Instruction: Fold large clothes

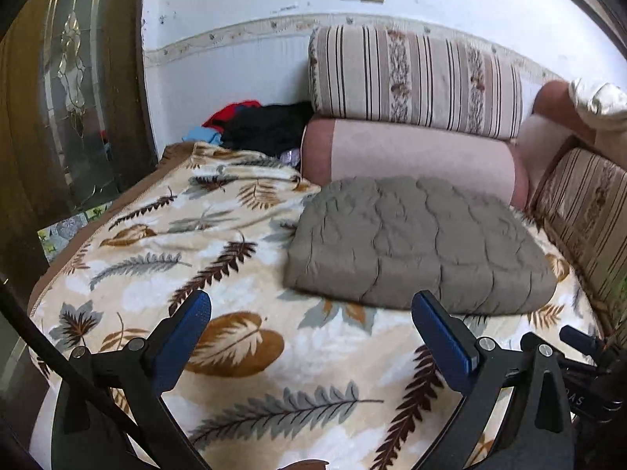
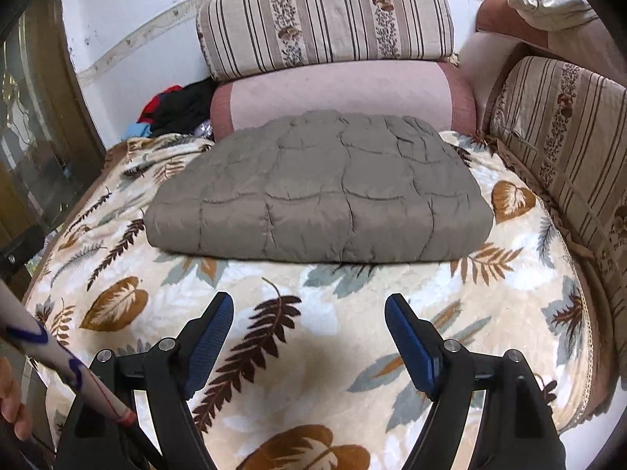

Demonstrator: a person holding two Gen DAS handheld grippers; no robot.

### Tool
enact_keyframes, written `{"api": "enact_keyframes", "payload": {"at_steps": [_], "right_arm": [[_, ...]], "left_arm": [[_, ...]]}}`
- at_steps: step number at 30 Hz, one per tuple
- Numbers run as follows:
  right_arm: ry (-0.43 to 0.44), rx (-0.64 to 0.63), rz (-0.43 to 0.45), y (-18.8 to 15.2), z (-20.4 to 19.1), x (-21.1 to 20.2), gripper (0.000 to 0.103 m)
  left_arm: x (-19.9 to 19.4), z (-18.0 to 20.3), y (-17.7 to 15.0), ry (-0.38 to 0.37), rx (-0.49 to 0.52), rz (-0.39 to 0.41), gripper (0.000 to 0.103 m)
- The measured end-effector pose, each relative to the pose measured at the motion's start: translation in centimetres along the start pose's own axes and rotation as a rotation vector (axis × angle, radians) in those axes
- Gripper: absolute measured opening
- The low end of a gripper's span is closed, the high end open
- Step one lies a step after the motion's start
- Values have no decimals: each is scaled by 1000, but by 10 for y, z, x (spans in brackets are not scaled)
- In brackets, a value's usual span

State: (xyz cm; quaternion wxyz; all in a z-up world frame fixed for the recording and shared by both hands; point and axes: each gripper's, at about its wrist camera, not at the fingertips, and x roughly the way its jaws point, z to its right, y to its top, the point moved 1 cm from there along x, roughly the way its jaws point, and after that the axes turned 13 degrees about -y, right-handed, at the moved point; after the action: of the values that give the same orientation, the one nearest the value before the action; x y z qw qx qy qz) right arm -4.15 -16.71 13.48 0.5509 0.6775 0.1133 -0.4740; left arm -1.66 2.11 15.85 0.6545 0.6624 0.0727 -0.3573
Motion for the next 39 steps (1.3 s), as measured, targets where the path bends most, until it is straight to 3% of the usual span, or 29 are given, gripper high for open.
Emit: {"api": "enact_keyframes", "payload": {"at_steps": [12, 39], "right_arm": [[-38, -34, -37, -9, -7, 13, 83], [-101, -35, -94, -18, 0, 32, 84]], "left_arm": [[20, 6, -13, -16, 1, -113, 102], [46, 15, -37, -68, -6, -245, 102]]}}
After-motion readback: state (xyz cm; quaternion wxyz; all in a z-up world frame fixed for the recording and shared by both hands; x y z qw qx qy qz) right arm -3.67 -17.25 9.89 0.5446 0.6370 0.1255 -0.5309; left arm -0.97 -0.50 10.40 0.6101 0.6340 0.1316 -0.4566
